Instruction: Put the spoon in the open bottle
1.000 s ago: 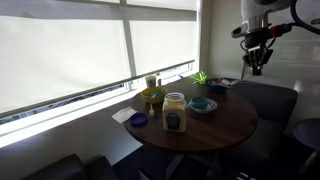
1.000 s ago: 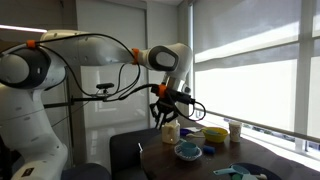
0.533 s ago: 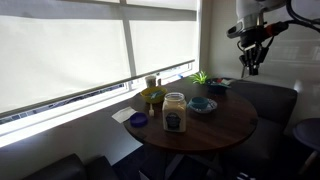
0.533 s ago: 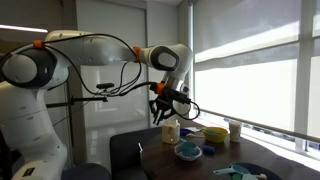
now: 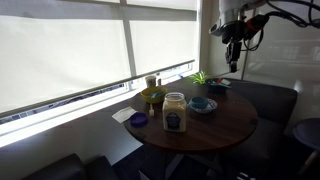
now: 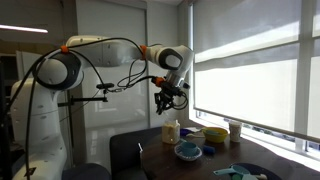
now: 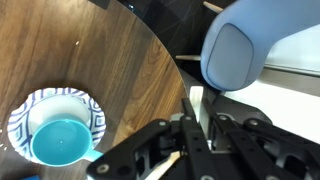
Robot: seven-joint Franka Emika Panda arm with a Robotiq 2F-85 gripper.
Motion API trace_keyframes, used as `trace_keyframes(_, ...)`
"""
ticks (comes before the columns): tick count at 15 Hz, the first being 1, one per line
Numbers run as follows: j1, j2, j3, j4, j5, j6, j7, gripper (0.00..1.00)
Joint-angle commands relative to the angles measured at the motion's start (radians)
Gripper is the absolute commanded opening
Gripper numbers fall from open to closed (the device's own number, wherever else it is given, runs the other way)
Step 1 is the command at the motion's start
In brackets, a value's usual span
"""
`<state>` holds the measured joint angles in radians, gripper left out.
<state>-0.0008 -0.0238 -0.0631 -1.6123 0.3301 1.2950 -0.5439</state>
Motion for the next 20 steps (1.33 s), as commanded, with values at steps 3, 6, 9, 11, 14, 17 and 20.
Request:
trace_keyframes(3, 0.0, 0.217, 0.051, 0.267, 0.136, -0.147, 0.281, 0.03)
trace_keyframes(6, -0.007, 0.19, 0.063, 0.213, 0.144, -0.105, 0.257, 0.12)
trace_keyframes(9, -0.013, 0.226, 0.066, 0.264, 0.172, -0.113, 0.271, 0.03)
trace_keyframes(11, -0.015, 0.239, 0.065, 0.267, 0.224, -0.076, 0.327, 0.03)
trace_keyframes(14, -0.019, 0.276, 0.064, 0.296, 0.291, -0.057, 0.428, 0.03)
trace_keyframes(17, -0.014, 0.31, 0.059, 0.305, 0.314, -0.051, 0.606, 0.03)
trace_keyframes(20, -0.028, 0.349, 0.061, 0.322, 0.391, -0.101, 0.718, 0.03)
